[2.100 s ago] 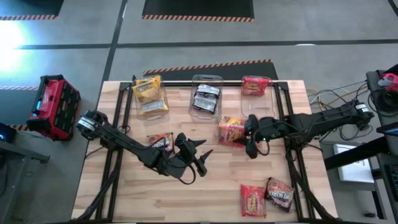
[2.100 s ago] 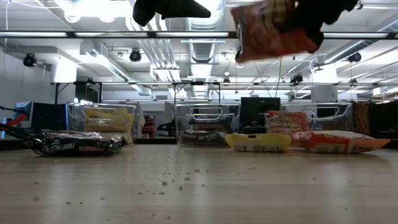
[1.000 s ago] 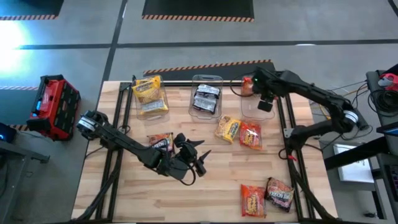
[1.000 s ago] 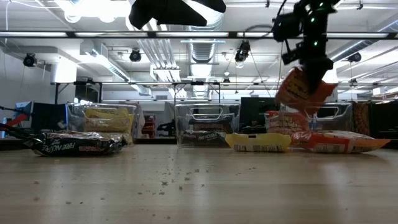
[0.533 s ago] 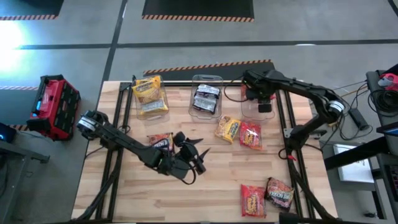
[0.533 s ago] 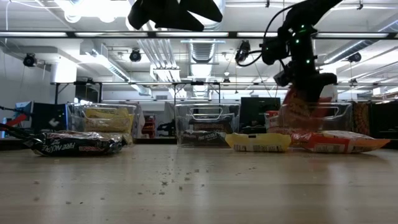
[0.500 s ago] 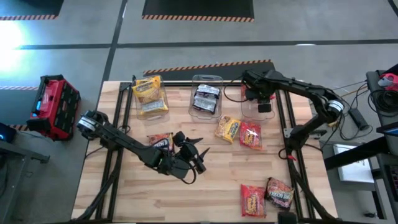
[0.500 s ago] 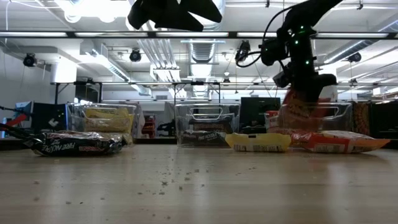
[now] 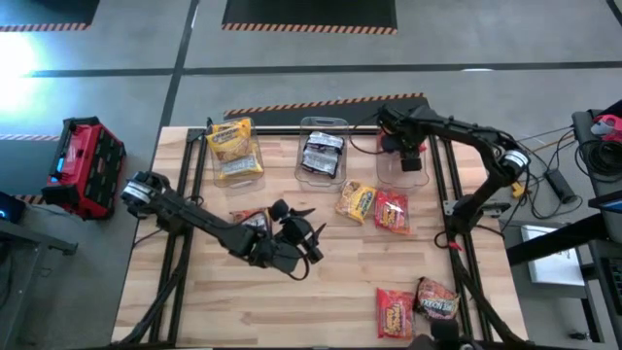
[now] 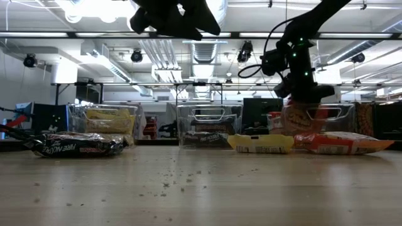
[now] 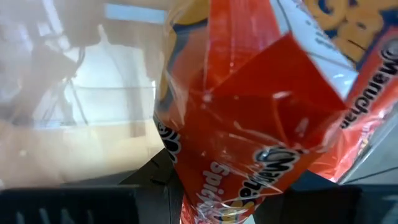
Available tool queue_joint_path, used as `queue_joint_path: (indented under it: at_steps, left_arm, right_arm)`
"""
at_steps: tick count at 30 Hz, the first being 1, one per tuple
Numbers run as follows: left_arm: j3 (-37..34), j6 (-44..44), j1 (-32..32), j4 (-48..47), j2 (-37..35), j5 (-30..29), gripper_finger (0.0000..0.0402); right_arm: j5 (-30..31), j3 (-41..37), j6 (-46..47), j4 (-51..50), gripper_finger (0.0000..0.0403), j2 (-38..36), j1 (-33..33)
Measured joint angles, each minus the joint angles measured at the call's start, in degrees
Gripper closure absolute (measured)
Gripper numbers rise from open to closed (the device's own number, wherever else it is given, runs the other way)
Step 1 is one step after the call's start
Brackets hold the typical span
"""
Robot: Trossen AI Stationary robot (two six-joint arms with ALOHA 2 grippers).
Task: Sort Maruchan noodles
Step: Put the orange noodle pack into the right transparent bin
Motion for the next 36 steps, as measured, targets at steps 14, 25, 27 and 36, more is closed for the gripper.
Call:
queue_joint_path:
  at_steps: [14, 25, 27, 36]
  left_arm:
    - [0.00, 0.00, 1.86, -0.02, 0.00, 0.08, 0.0189]
    - [-0.01, -0.02, 1.86, -0.48, 0.00, 0.16, 0.0189]
    - [-0.13, -0.01, 1.87, -0.59, 0.00, 0.17, 0.0189]
    - [-0.28, 0.20, 1.99, -0.86, 0.00, 0.13, 0.0189]
  right_arm:
    - [-0.02, -0.02, 0.38, 3.06, 0.0282, -0.04, -1.54]
    - [-2.67, -0.04, -5.01, 2.91, 0.0282, -0.02, -1.63]
    - [-4.21, -0.04, -5.48, 2.81, 0.0282, -0.02, -1.63]
    - [-5.82, -0.04, -6.56, 0.41, 0.0282, 0.00, -1.63]
